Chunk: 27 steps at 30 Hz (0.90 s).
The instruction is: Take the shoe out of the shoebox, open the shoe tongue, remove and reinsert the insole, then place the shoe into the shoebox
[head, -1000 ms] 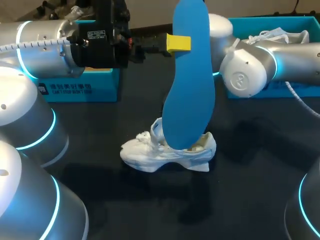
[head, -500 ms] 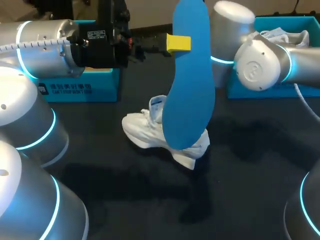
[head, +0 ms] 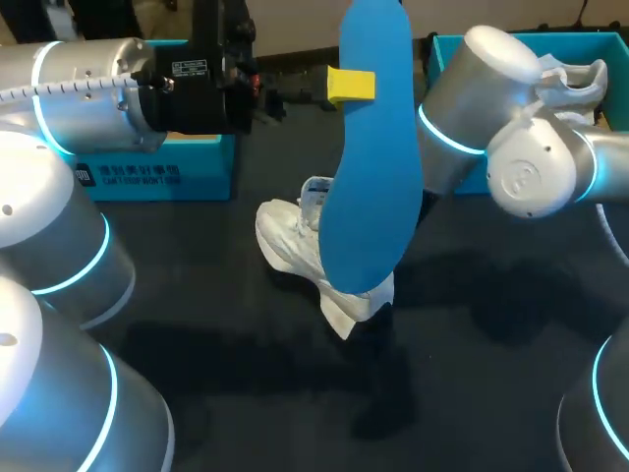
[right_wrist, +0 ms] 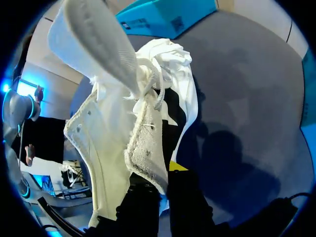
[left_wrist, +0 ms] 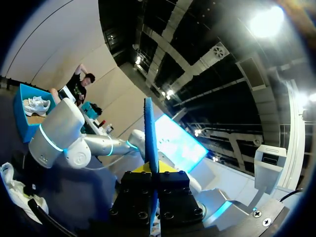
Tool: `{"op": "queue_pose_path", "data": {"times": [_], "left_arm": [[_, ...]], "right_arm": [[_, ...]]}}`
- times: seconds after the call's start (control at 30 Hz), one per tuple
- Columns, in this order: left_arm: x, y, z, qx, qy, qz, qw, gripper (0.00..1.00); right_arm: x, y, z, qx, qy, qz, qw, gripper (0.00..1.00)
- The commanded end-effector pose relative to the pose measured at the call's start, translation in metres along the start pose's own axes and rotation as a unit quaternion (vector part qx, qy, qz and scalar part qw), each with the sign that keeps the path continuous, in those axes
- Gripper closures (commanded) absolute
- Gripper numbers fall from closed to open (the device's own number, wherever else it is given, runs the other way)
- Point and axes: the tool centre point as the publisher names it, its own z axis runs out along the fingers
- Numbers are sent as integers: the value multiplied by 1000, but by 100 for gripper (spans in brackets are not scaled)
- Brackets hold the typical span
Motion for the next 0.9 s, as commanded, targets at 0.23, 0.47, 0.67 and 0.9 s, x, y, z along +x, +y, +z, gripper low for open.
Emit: {"op": "queue_pose_path", "data": {"times": [0.23, 0.47, 0.67, 0.9], "left_arm": [[-1, 1, 0, -1, 0, 0, 1000, 100], [-1, 1, 0, -1, 0, 0, 1000, 100], [-1, 1, 0, -1, 0, 0, 1000, 100], [-1, 1, 0, -1, 0, 0, 1000, 100]], "right_arm": [[1, -6, -3, -25, 0, 1, 1000, 100], [1, -15, -2, -67, -27, 95, 993, 100], [1, -23, -6, -115, -72, 193, 972, 100], [-2, -26, -5, -124, -97, 239, 958, 100]]}}
